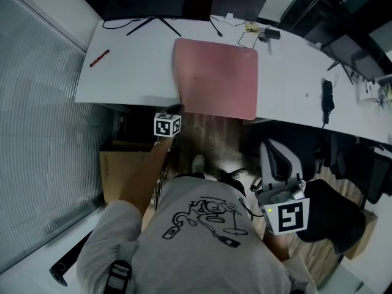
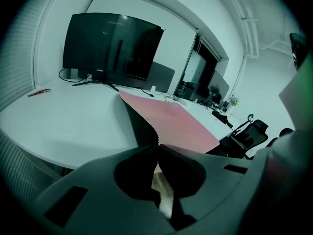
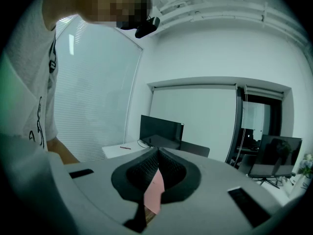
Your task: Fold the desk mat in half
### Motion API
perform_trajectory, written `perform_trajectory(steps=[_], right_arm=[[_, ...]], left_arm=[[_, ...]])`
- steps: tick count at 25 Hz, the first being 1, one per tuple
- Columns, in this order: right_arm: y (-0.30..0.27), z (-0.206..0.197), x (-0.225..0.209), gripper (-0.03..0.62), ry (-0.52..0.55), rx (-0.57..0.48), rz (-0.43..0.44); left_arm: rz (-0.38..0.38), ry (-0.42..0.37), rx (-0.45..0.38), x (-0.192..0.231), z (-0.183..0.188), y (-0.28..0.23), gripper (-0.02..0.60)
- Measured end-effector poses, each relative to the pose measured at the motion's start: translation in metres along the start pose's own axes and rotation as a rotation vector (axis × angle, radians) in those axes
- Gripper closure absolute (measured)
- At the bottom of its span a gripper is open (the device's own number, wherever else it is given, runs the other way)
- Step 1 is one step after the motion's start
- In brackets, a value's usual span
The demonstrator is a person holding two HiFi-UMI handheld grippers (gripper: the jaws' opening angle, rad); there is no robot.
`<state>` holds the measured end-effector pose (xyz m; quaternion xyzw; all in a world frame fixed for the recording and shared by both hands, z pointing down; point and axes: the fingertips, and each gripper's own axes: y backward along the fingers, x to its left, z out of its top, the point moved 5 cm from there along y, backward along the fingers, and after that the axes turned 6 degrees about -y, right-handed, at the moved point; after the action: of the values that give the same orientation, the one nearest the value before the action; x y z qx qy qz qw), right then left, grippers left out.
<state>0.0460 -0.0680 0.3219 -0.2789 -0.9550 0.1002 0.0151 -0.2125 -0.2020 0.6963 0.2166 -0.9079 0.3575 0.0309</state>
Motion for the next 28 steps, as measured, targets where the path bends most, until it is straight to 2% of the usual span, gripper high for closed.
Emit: perform_trajectory(steps=[28], right_arm=[[0.026, 0.000, -0.021, 0.588, 0.002, -0.017, -0.004]], left_arm=[[-0.050, -0.093, -0.001, -0.053, 0.014, -0.009, 0.549]])
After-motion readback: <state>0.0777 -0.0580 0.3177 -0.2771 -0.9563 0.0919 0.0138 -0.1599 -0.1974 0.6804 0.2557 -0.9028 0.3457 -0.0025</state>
